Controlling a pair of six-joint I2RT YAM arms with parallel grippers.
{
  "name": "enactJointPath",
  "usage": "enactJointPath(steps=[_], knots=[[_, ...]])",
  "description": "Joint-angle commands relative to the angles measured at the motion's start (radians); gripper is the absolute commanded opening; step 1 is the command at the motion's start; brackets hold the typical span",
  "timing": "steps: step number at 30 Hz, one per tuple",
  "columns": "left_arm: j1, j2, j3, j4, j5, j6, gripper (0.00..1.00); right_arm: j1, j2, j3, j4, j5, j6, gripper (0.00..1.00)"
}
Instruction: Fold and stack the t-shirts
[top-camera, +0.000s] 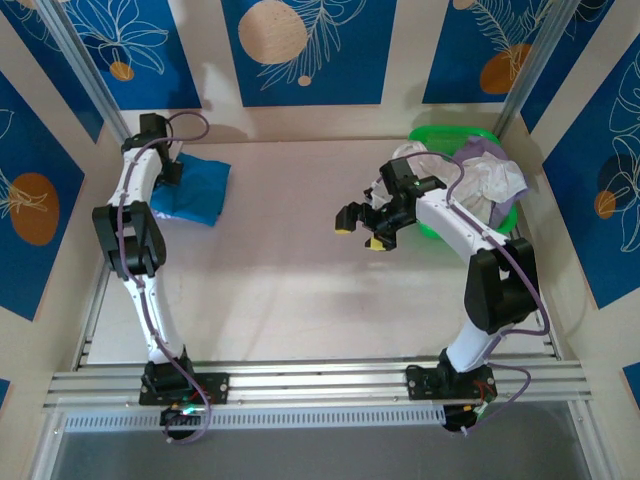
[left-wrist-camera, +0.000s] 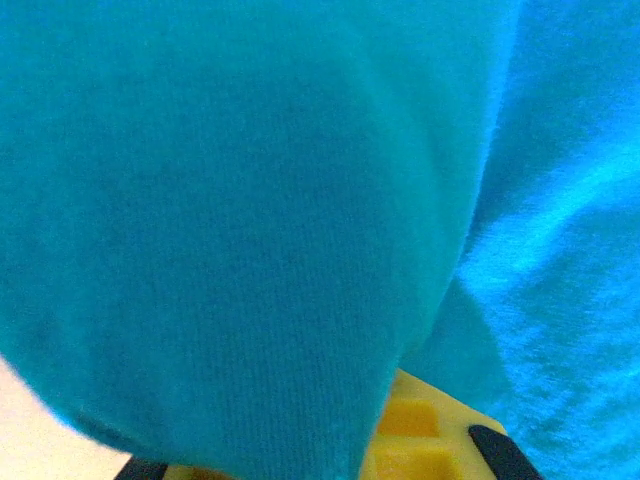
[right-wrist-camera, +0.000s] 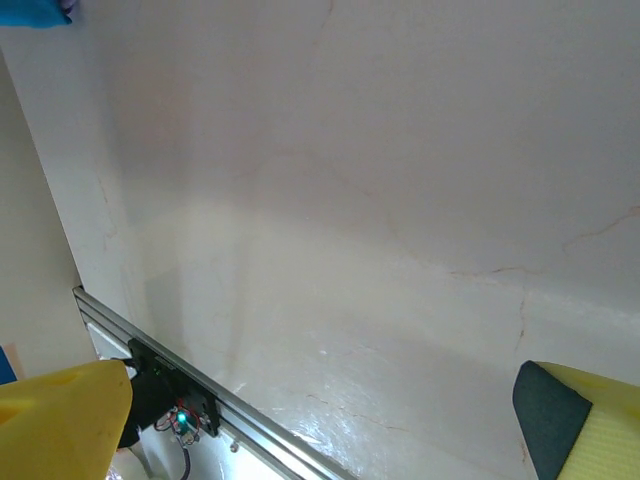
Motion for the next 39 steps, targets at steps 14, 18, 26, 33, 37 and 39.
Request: enactJointPath(steps=[14,18,26,33,37,39], knots=[[0.022,0.134,0.112,-0.032,-0.077,-0.046,0.00,0.013,0.007,0.041,-0.059,-0.011,-0.030,0.99],[0.035,0.152,0.117,-0.049,-0.109,-0.069,0.00,0.012,-0.001,0.055,-0.084,-0.003,-0.040,0.99],[0.048,0.121,0.118,-0.053,-0.188,-0.105,0.63,0.009,-0.038,0.058,-0.113,0.007,-0.048,0.99],[0.046,0.035,0.102,-0.080,-0.213,-0.171,1.00,0.001,-0.097,0.046,-0.111,0.013,-0.044,0.99],[0.039,-0.059,0.052,-0.072,-0.194,-0.204,1.00,-0.002,-0.140,0.033,-0.111,0.017,-0.049,0.99],[0.032,-0.101,0.037,-0.084,-0.178,-0.222,1.00,-0.007,-0.159,0.033,-0.116,0.021,-0.058,0.99]])
